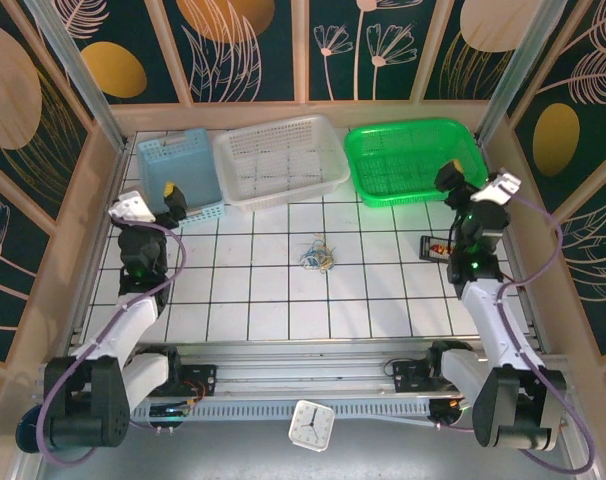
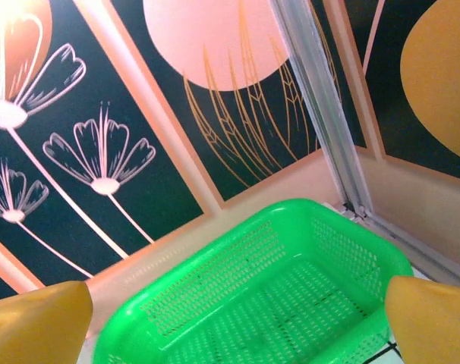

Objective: Untangle the cables

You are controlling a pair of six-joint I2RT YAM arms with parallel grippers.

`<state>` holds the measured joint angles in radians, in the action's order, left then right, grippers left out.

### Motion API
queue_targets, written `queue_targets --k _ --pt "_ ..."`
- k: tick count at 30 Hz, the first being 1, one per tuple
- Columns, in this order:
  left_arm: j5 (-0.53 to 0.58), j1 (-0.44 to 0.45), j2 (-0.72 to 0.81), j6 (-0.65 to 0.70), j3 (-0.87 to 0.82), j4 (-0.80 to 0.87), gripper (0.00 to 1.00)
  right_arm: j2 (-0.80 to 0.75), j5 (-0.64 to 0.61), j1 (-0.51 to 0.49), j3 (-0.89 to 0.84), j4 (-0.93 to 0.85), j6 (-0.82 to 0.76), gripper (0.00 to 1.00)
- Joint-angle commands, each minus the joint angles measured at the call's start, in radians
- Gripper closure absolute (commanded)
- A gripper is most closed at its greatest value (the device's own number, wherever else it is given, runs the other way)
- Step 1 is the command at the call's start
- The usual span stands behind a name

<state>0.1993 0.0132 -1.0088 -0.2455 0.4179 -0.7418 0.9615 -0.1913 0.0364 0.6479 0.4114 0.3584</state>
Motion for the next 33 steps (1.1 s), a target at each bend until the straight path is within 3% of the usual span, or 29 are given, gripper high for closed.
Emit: queue_targets --k 1,5,8,11,15,23,33 --pt "-0.101 -0.002 0.041 -0.143 0.077 0.186 0.01 -0.004 0.005 0.006 0.105 -0.324 0.105 0.01" --pt "-0.215 -0.002 0.056 -0.265 0.147 0.262 0.01 -0.018 0.207 -0.006 0.153 -0.415 0.058 0.01" --pt "-0.316 -0.001 0.054 -0.338 0.196 0.303 0.01 -0.044 0.355 -0.032 0.143 -0.44 0.057 0.06" --pt "-0.392 0.013 0.049 -0.385 0.224 0.346 0.01 -0.036 0.417 -0.094 0.13 -0.471 0.074 0.12" --pt "-0.445 0.072 0.044 -0.453 0.205 0.381 0.01 0.011 0.385 -0.26 0.091 -0.467 0.074 0.16" --pt "-0.381 0.303 -0.005 -0.527 0.095 0.412 0.01 0.289 0.32 -0.52 0.097 -0.423 0.086 0.29" --pt "-0.341 0.37 -0.163 -0.462 0.14 0.523 0.01 0.664 0.303 -0.608 0.41 -0.587 -0.059 0.46"
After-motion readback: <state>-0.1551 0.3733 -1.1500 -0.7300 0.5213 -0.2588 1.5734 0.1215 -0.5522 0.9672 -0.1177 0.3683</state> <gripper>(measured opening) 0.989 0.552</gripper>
